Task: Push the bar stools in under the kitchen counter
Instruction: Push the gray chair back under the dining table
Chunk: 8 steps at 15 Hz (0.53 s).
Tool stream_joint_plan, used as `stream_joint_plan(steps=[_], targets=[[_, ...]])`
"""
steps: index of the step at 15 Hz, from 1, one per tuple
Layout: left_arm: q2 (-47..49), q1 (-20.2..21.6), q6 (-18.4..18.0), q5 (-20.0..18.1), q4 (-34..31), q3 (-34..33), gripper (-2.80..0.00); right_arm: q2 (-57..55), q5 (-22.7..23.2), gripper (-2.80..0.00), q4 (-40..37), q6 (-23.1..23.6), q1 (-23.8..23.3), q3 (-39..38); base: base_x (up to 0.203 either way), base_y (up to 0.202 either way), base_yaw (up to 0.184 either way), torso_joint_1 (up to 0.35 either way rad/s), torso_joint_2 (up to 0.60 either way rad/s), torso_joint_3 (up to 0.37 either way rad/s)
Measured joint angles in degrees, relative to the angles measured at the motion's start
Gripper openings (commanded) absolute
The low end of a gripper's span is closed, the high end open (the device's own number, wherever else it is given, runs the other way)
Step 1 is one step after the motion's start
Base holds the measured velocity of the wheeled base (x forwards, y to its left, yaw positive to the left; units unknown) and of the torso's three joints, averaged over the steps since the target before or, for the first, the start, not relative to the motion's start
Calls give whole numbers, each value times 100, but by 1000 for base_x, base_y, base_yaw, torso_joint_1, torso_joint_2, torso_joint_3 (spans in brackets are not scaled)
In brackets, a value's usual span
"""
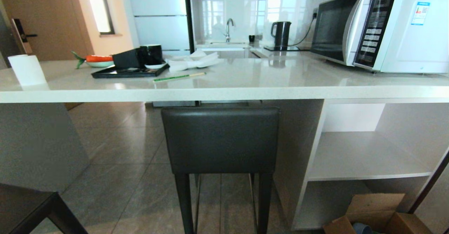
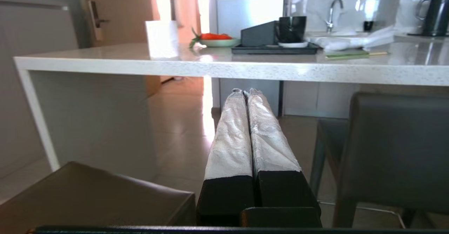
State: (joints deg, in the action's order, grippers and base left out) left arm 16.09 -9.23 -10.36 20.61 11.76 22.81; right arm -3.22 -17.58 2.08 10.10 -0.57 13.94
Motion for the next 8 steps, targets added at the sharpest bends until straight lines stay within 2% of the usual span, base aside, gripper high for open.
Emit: stream_joint_plan(steps=[3,5,8], targets=[[-9,207,8,-19,-550,307,-280,248,-46,-280,348,-68,5,-586,0,0,0,0,0,0],[-13,291,69,1,-594,142,-280,306,16,-280,363,-96,9,-846,0,0,0,0,0,0],[-27,471,118,546,-601,-71,-280,324,84,-280,411,-101,5,-1038,0,0,0,0,0,0]])
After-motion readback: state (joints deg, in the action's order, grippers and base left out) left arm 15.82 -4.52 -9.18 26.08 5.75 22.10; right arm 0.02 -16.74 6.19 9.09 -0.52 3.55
